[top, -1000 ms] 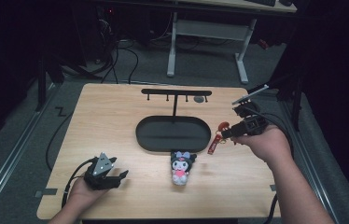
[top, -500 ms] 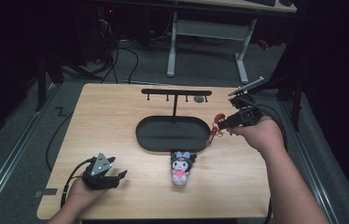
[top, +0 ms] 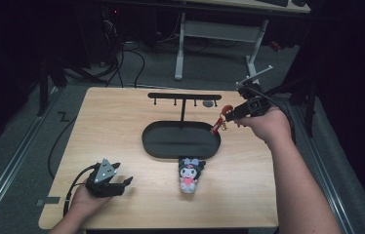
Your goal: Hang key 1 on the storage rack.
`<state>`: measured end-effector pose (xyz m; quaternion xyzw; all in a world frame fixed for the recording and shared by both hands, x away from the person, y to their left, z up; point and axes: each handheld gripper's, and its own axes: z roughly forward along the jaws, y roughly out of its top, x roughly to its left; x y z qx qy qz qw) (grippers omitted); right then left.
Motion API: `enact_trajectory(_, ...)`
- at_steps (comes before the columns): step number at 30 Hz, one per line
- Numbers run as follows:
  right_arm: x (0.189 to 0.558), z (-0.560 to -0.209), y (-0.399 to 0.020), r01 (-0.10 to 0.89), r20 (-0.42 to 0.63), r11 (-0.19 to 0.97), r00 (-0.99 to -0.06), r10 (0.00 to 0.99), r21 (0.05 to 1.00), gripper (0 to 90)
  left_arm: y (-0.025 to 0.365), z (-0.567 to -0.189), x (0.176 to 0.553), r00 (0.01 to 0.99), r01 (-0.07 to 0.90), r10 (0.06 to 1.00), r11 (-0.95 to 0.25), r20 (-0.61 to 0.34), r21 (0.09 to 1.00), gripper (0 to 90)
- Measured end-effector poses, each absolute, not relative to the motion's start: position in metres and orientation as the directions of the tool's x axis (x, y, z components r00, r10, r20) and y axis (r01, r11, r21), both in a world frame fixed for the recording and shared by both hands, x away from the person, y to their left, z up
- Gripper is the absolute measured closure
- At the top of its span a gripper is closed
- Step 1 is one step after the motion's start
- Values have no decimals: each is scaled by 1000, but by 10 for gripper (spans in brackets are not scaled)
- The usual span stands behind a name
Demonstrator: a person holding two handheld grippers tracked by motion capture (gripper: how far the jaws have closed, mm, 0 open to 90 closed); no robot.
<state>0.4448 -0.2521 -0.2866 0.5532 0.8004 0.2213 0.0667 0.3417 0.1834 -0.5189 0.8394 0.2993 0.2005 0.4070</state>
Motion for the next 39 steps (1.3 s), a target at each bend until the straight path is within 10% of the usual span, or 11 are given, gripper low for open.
enact_trajectory(39,493,-294,-246,857,118,243,-328,937,453,670,188,-520,342,734,349,674,-479,83,805,296)
